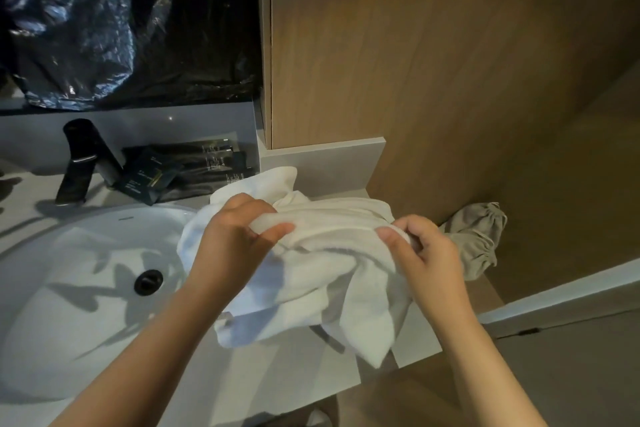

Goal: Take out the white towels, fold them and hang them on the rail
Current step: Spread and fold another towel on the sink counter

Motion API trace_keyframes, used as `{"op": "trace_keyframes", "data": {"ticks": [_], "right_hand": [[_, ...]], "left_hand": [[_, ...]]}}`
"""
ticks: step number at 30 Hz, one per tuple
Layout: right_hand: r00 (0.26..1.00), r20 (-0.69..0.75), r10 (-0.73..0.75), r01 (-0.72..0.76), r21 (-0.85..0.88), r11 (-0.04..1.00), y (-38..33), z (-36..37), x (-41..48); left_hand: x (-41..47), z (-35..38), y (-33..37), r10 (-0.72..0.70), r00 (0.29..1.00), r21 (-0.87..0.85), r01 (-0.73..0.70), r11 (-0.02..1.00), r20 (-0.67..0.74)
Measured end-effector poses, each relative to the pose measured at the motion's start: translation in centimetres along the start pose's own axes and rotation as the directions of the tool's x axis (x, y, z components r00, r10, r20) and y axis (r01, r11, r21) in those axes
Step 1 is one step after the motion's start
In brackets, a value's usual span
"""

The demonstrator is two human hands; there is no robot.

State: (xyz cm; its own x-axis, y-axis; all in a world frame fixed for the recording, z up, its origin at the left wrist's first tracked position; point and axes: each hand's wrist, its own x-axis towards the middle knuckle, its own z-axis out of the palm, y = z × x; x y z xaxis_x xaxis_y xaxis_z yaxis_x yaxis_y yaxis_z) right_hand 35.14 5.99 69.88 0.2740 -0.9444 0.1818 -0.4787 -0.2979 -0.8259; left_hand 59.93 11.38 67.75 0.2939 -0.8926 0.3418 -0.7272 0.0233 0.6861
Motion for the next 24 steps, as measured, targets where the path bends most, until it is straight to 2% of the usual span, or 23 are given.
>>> {"op": "trace_keyframes", "data": {"ticks": [2, 5, 8, 10, 12, 14, 17, 20, 24], "right_hand": [[0.996, -0.051, -0.074, 0.076, 0.029, 0.997, -1.6, -0.3, 0.9], [0.991, -0.082, -0.110, 0.111, 0.008, 0.994, -2.0, 0.0, 1.7], [0.999, -0.028, 0.035, -0.037, -0.083, 0.996, -0.3, 0.7, 1.9], [0.982, 0.027, 0.185, -0.182, -0.085, 0.980, 0.8, 1.0, 1.5], [0.975, 0.010, 0.223, -0.221, -0.083, 0.972, 1.0, 1.2, 0.5], [0.987, -0.030, 0.156, -0.158, -0.098, 0.983, 0.3, 1.4, -0.8], [0.995, 0.080, 0.058, -0.048, -0.125, 0.991, -1.0, 2.5, -2.4], [0.969, 0.231, 0.092, -0.043, -0.208, 0.977, -1.5, 4.4, -3.3], [0.958, 0.242, 0.155, -0.034, -0.438, 0.898, -0.6, 6.0, -3.6]], "left_hand": [[0.7, -0.7, 0.8, 0.023, 0.998, -0.003, -0.023, 1.000, -0.056], [1.2, -0.9, 1.1, -0.047, 0.998, -0.055, 0.046, 0.997, -0.033], [0.5, -0.5, 0.5, -0.140, 0.988, -0.075, 0.145, 0.987, 0.068], [-0.6, -0.1, -0.1, -0.131, 0.985, -0.090, 0.141, 0.986, 0.108], [-1.8, 0.3, -1.0, -0.109, 0.980, -0.073, 0.122, 0.990, 0.164], [-2.5, 0.3, -1.7, -0.136, 0.969, -0.071, 0.154, 0.986, 0.205], [-2.8, 0.4, -2.3, -0.148, 0.970, -0.073, 0.165, 0.984, 0.191], [-2.9, 0.3, -3.2, -0.176, 0.972, -0.034, 0.184, 0.982, 0.155], [-3.1, -0.3, -4.6, -0.295, 0.946, 0.099, 0.283, 0.954, 0.132]]}}
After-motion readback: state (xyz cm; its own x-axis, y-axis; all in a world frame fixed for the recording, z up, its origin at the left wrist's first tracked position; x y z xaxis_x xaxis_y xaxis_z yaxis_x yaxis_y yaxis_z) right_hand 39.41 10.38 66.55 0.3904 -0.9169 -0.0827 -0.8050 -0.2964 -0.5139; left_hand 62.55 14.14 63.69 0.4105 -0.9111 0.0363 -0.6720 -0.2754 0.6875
